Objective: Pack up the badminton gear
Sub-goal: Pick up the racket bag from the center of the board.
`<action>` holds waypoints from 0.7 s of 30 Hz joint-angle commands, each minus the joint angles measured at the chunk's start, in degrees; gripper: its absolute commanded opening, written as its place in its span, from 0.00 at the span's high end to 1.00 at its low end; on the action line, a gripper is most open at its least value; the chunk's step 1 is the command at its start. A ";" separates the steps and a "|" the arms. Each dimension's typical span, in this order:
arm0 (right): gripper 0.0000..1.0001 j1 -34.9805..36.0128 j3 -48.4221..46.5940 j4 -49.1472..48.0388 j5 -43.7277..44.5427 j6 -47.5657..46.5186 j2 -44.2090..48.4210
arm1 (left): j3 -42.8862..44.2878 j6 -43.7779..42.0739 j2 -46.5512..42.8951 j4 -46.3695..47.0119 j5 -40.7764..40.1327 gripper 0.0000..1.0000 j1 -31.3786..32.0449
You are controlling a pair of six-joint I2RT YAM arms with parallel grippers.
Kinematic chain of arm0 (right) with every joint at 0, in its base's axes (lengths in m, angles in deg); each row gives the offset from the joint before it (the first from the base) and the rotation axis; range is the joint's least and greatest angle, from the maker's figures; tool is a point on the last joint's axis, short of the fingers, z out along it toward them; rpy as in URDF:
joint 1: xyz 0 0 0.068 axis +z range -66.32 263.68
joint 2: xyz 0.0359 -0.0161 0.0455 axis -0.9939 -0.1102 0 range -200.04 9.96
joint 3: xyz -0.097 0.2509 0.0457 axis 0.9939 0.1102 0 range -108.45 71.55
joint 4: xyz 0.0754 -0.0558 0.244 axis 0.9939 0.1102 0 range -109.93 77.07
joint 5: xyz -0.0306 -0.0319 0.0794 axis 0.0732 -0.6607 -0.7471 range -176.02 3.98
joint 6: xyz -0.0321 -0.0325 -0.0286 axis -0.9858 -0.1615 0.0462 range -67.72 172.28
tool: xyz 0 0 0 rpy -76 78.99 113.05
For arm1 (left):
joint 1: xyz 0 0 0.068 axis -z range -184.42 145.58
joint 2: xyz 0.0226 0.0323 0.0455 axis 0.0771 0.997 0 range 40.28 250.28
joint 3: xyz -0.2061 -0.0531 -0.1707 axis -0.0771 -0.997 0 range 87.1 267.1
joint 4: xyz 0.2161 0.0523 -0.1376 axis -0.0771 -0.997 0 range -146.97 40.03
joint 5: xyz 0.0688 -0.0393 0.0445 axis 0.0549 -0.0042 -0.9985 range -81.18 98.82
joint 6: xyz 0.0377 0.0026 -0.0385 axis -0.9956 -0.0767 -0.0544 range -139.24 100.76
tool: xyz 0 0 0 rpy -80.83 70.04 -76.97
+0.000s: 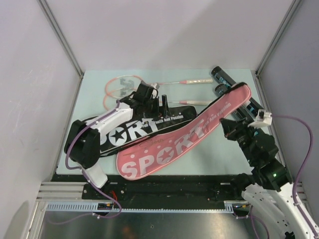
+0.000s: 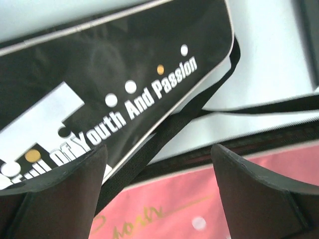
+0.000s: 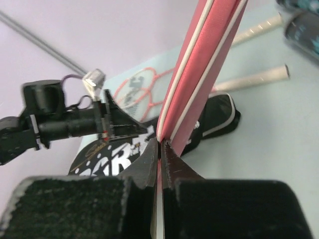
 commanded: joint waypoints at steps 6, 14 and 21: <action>1.00 0.23 -27.85 -11.18 -3.65 -11.58 -16.03 | 6.61 -0.35 7.29 0.50 0.04 0.13 -5.25; 1.00 0.06 -37.28 -15.46 -8.47 -12.56 -28.25 | 2.24 0.96 12.39 0.94 -1.99 0.13 -6.40; 1.00 -1.69 -39.13 -19.43 -11.37 -15.19 -32.84 | -14.20 4.65 5.82 7.36 -3.74 0.14 -3.14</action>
